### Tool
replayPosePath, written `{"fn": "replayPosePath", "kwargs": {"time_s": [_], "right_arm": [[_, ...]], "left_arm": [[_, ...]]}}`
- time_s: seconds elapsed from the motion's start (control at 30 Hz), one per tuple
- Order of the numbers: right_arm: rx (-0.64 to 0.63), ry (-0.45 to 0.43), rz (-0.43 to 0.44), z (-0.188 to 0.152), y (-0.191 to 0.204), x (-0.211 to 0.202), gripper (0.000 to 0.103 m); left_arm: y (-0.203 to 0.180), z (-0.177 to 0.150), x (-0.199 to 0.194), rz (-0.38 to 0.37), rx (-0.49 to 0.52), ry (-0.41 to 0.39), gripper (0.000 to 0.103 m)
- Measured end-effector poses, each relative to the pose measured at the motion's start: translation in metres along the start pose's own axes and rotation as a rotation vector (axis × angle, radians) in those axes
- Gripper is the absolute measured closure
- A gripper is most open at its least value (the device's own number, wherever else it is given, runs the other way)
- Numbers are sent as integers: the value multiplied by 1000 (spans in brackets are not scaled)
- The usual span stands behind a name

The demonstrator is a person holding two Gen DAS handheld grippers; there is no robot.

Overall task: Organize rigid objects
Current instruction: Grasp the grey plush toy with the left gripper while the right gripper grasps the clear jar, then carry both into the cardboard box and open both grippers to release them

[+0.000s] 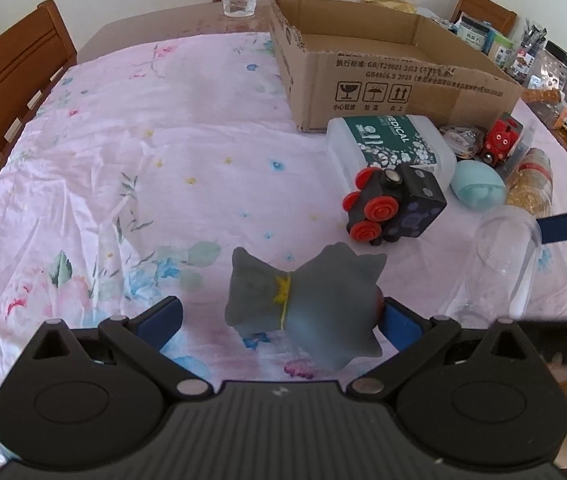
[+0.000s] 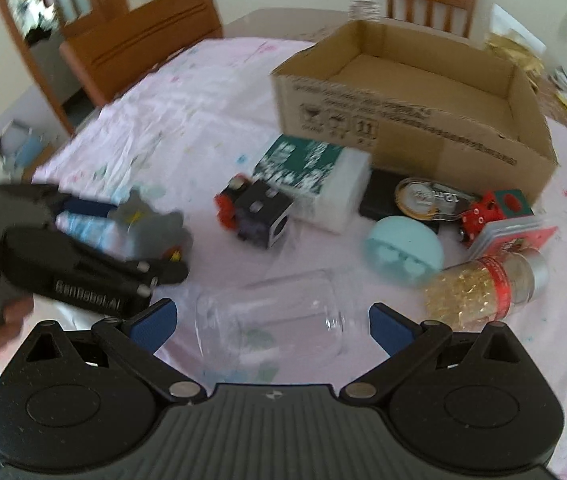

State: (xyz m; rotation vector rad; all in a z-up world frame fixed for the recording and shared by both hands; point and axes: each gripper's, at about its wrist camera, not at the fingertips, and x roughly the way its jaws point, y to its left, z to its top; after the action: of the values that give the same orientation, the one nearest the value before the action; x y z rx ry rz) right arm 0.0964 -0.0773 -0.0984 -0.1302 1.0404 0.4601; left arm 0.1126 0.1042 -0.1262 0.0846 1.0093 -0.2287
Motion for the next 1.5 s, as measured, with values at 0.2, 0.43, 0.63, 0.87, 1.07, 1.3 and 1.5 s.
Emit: {"fn": "replayPosePath", "kwargs": {"time_s": [0.2,0.43,0.63,0.87,1.07,1.3,1.5], "right_arm": [[-106,12,-79,-4,18,10,0],[-122,-2,-118,-1,20,14,0],[-128,7,-120,-1,20,16,6],[-112,29,-134,1,18,17,10],[-60,32,-151,8,11,8,10],[30,-6,-175,24,-2,-22,10],[28,-31,-203,47,-19,-40,10]], "left_arm": [[-8,-2,-3,42,40,-39,1],[-17,2,-4,35,99,-50,15],[-20,1,-1,29,89,-19,22],[-19,3,-2,-15,101,14,31],[-10,15,-8,-56,116,59,31],[-1,47,-35,-108,195,40,31],[0,83,-46,-124,203,22,31]]}}
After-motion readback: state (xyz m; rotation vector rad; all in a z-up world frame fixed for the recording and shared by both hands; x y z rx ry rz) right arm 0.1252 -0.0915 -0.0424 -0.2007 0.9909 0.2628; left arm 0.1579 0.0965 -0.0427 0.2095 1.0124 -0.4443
